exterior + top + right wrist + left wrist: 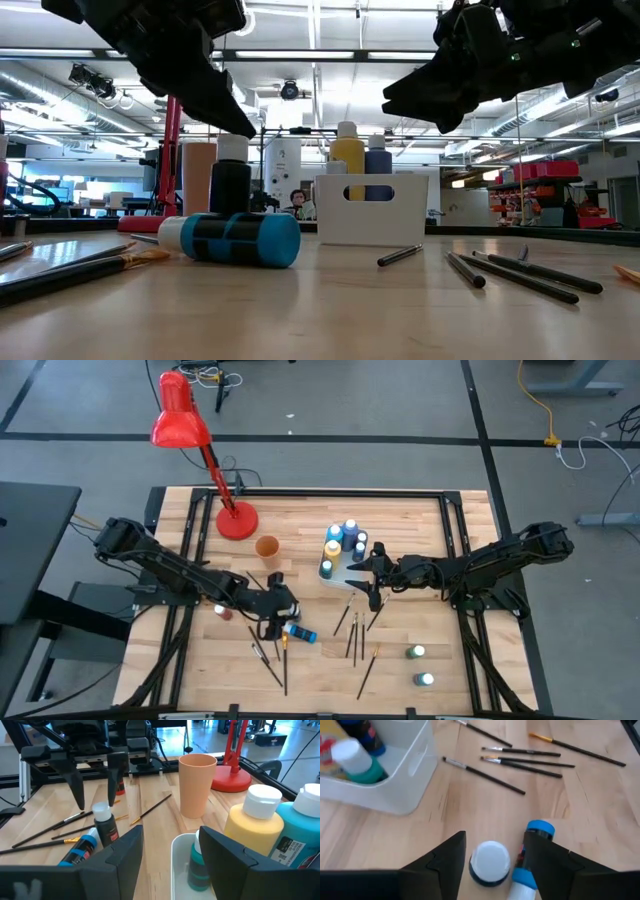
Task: Pick & Place Paint Supplies
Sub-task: Put the small black paint bottle into the white bin
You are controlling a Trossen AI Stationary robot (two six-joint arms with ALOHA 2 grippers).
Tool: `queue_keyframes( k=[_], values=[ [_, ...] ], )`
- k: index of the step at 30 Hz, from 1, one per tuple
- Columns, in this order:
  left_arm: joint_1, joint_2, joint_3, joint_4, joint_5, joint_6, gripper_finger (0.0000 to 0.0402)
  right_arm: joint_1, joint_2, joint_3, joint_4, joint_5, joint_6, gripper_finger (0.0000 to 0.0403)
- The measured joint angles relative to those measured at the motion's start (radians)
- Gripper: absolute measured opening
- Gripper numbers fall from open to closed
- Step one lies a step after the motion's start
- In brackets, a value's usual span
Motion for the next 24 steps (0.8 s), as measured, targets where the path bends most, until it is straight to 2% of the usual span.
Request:
queue_keyframes(
  k=[8,11,24],
  values=[
    [0.000,0.000,0.000,-0.074,-0.005,-0.031,0.0223,0.000,0.000,0.000,0.000,0.000,0.000,0.0196],
    [0.000,0.000,0.000,-0.092,-0.035,-0.032,0.0213,0.000,0.000,0.000,0.000,0.000,0.000,0.0196],
    [0.000,0.000,0.000,-0.065,-0.043,-0.020,0.0162,0.000,0.000,0.000,0.002,-0.002,0.004,0.0196]
  ],
)
